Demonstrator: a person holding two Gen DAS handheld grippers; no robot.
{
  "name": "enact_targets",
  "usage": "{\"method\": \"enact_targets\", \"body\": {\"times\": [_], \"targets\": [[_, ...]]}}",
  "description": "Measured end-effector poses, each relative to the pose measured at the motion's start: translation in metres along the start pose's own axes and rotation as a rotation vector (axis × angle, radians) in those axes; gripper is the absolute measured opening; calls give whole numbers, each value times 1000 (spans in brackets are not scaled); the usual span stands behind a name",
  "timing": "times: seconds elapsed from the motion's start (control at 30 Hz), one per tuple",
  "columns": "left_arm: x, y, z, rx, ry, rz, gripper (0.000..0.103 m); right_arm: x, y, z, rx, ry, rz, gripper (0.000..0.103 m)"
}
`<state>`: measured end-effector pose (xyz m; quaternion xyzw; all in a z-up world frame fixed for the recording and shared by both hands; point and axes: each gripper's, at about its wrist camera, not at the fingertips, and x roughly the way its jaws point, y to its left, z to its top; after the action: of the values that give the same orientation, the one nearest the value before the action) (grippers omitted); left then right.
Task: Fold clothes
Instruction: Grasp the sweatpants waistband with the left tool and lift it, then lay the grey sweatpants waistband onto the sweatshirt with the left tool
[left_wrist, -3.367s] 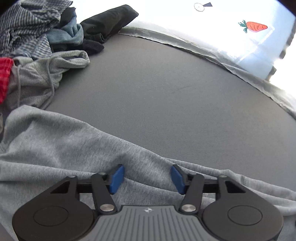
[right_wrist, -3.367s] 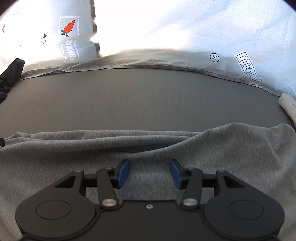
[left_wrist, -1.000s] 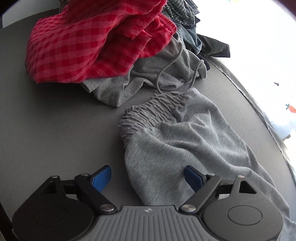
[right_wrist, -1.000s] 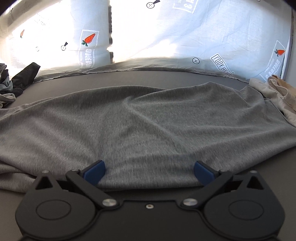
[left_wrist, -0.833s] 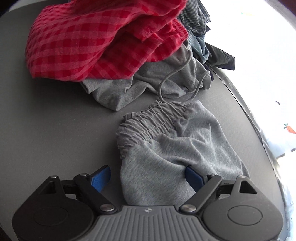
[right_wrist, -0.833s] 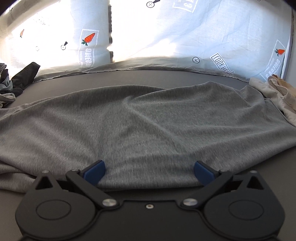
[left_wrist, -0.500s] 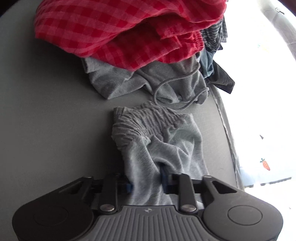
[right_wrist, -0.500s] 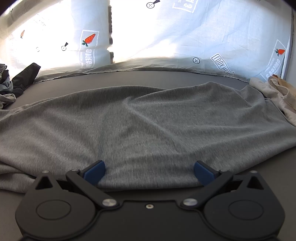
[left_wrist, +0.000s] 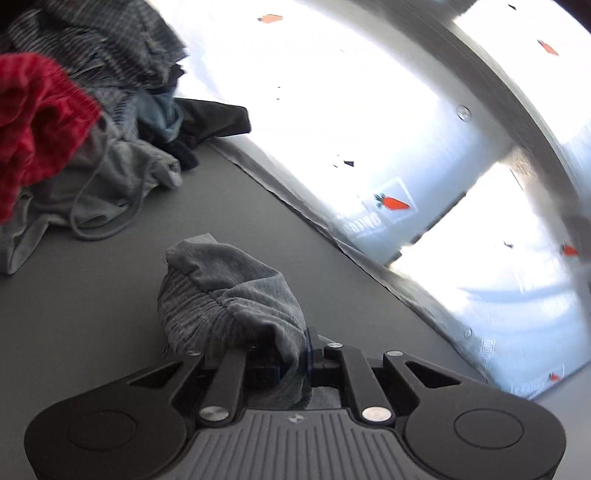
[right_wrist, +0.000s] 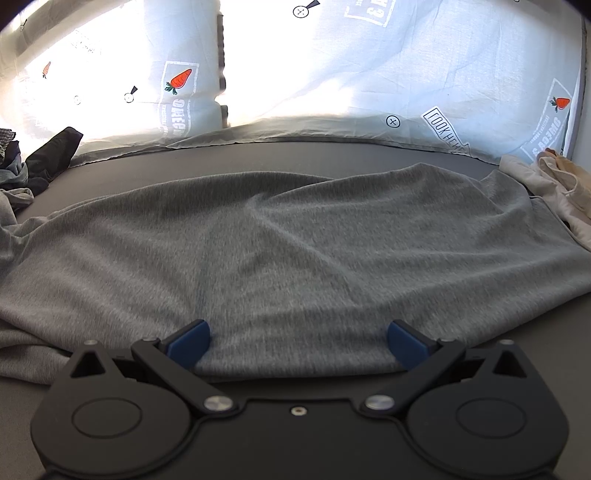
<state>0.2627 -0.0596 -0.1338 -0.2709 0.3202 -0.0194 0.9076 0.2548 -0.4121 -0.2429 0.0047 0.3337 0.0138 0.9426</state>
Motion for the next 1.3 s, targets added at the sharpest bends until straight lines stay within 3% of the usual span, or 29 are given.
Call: {"method": "enact_targets", "body": {"times": [0.1, 0.2, 0.27, 0.4, 0.5, 0.63, 0.73, 0.77, 0.9, 0.97, 1.03, 1.17, 1.23, 1.3], "targets": [[27, -45, -28, 180, 132, -93, 17, 0, 0, 0, 0, 0, 2, 103], [55, -67, -60, 256, 281, -114, 25, 0, -1, 0, 1, 0, 4, 103], [62, -74, -71, 299, 337, -117, 28, -1, -1, 1, 1, 1, 7, 103], [56, -73, -62, 278, 284, -158, 46, -1, -1, 0, 3, 1, 12, 103], [43, -69, -50, 241, 217, -131, 48, -1, 0, 2, 0, 12, 9, 103], [35, -43, -36, 152, 167, -8, 49, 0, 2, 14, 0, 90, 5, 103], [41, -19, -34, 111, 196, 117, 47, -8, 6, 23, 23, 93, 0, 103], [44, -10, -34, 84, 216, 127, 47, -11, 9, 25, 28, 79, 3, 103], [56, 16, -39, -88, 286, 5, 49, -12, 18, 30, 48, 81, 31, 103], [65, 17, -40, -112, 311, -20, 50, -12, 22, 29, 52, 96, 39, 103], [75, 15, -41, -107, 334, -27, 54, -13, 24, 26, 55, 110, 45, 103], [95, 1, -47, -110, 389, -89, 53, -15, 25, 18, 80, 140, 42, 103], [98, -17, -48, -59, 387, -164, 52, -16, 23, 18, 90, 141, 32, 103], [96, -39, -50, 18, 387, -288, 52, -18, 21, 18, 99, 142, 22, 103]]}}
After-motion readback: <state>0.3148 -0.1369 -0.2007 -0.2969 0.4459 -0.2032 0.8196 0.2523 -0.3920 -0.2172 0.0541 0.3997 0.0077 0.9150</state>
